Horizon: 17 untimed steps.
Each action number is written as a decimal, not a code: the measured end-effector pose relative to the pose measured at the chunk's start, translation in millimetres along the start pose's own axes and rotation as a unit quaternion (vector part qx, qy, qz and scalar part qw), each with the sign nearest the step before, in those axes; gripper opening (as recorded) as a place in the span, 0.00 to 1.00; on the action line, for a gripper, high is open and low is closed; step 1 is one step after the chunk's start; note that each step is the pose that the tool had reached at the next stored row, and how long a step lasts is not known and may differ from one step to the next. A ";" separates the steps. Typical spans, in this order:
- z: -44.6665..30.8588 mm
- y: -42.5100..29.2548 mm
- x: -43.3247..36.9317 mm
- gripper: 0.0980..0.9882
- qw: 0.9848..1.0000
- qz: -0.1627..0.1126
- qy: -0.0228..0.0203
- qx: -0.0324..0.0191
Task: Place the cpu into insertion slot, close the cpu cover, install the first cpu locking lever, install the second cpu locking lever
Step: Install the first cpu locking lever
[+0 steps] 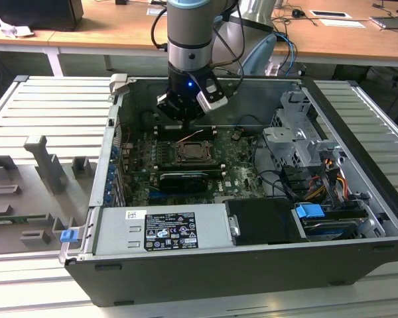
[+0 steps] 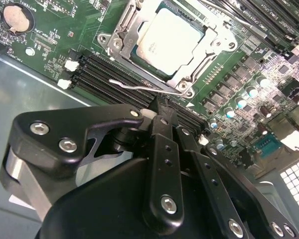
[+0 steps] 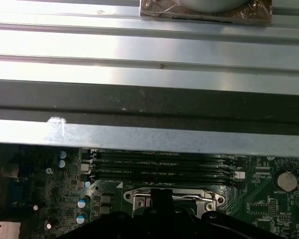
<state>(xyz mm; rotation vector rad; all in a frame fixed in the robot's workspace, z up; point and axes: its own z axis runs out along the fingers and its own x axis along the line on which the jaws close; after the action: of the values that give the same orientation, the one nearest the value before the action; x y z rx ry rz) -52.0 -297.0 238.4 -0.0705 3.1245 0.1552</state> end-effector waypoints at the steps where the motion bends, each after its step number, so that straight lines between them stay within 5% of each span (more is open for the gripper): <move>1: 0.2 0.0 0.0 0.01 1.000 0.000 0.000 0.000; 6: 1.4 -0.4 0.1 0.01 1.000 0.000 0.000 0.000; 9: 3.9 -2.8 -1.2 0.01 1.000 0.000 -0.001 -0.008; 17: 13.6 -4.7 -4.2 0.01 1.000 0.000 -0.001 -0.011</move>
<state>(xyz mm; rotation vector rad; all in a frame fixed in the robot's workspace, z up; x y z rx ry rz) -47.5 -300.1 224.5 -0.0693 3.1210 0.1893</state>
